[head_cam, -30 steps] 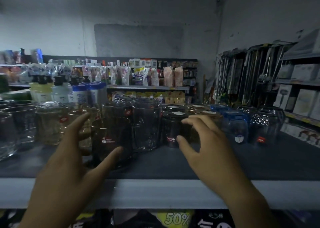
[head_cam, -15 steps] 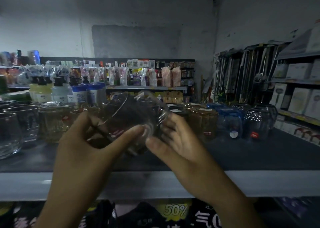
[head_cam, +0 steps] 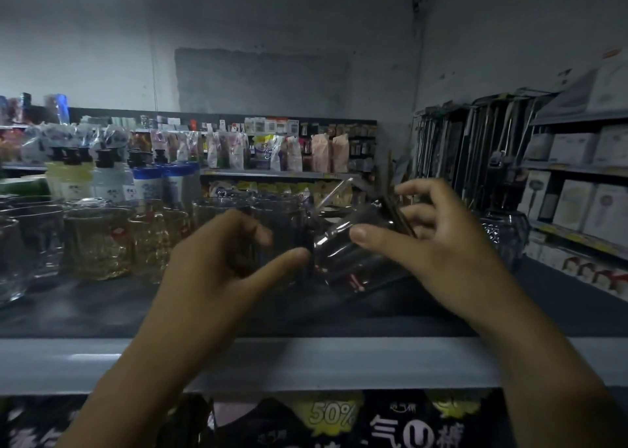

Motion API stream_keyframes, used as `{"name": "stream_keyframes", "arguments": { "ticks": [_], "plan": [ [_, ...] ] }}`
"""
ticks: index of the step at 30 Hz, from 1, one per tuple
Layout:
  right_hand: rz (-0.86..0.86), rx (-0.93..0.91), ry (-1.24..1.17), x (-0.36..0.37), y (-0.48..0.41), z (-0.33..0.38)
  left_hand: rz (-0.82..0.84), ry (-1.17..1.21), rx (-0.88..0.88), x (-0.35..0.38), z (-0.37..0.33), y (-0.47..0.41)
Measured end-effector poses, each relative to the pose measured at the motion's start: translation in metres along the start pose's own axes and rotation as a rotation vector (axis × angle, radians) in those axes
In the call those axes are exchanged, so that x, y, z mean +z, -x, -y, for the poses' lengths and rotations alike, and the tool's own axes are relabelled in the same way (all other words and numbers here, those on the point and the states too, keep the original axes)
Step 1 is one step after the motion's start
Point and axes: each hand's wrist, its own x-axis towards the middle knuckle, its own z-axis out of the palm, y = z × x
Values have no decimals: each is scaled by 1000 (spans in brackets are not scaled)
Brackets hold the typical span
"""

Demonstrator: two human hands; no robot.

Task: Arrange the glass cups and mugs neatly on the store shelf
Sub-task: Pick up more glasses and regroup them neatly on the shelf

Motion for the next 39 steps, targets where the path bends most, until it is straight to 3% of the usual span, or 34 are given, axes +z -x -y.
{"name": "stream_keyframes", "arguments": {
  "ticks": [3, 5, 11, 18, 20, 25, 30, 36, 39],
  "plan": [
    [95, 7, 228, 4, -11, 0, -47, -304, 136, 1, 5, -18],
    [126, -11, 321, 11, -15, 0, -53, -371, 160, 5, 7, -26],
    [116, 18, 527, 29, -26, 6, 12, -439, 159, 18, 10, -33],
    [85, 42, 694, 44, -24, -7, 93, -361, 138, 27, 21, -29],
    [98, 49, 619, 41, -18, -18, 112, -367, 140, 28, 25, -29],
    [190, 105, 23, 23, 3, -46, 108, -419, 146, 34, 33, -35],
    [177, 68, -63, 26, 2, -55, 131, -445, 174, 31, 29, -50],
    [180, 29, -59, 28, 1, -56, 361, -533, 135, 20, 19, -75],
    [161, 3, -1, 28, 2, -58, 399, -554, 127, 15, 11, -80]
  ]
}}
